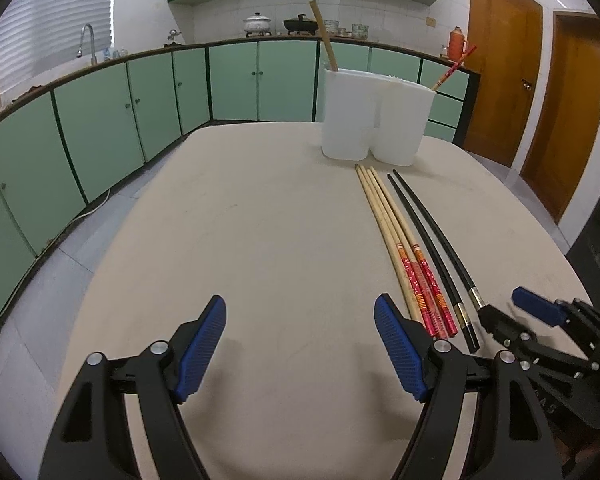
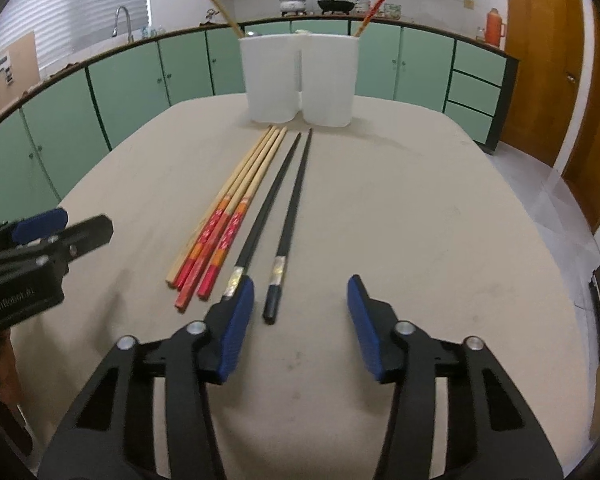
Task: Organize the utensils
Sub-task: 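Grasp a black chopstick with the right tool while the left grasps a wooden chopstick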
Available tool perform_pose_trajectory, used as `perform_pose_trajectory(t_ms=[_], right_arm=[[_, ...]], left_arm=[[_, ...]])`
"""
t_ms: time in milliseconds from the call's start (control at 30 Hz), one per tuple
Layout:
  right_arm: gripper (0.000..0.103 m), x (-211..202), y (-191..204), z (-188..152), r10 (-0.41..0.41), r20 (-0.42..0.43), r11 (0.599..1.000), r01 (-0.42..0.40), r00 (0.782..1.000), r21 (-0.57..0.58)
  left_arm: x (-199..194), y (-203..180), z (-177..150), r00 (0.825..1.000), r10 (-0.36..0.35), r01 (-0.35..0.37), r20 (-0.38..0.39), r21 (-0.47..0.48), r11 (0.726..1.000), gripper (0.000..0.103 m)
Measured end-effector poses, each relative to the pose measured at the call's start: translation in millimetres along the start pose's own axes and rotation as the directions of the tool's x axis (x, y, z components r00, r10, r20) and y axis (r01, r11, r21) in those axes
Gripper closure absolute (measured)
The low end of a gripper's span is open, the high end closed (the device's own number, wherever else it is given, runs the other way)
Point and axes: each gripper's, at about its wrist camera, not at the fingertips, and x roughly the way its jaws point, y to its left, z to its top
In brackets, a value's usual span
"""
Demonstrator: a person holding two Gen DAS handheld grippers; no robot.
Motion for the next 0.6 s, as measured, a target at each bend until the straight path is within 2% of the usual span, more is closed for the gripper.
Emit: perform_pose_trajectory(t_ms=[100,233,300,467,600], right_arm=[[0.069,3.3,2.6,-0.9,-0.001,-0.02,1.0,0.001,1.0,-0.008],[0.072,4.5,2.1,-0.9,-0.001,-0.025,1.0,0.001,1.0,-0.004],[0.082,4.8,2.3,-0.6,0.001,-0.024,1.0,-0.001,1.0,-0.007],[0.097,5.3,-1.4,-0.5,0.017,-0.028,1.0,-0.017,0.999,0.004],[0.097,3.1,-10.2,-0.1,0.008,-0.029,1.0,-0.008,1.0,0.018]], left_arm=[[-0.5,-1.0,0.7,1.0,-0.005,0.005,0.003,-0.001,1.0,0.028],[-0.3,-4.6,-1.7,1.0,-0.014,0.014,0.0,0.005,1.0,0.028],[0.8,-7.7,-2.6,1.0,-0.02,0.02,-0.005,0.007,1.0,0.028],[1.7,-17.4,-5.3,0.999,-0.04,0.041,-0.017,0.021,0.999,0.028],[2.4,-25.8,-6.9,0.998,-0.058,0.059,-0.03,0.035,0.998,0.028]])
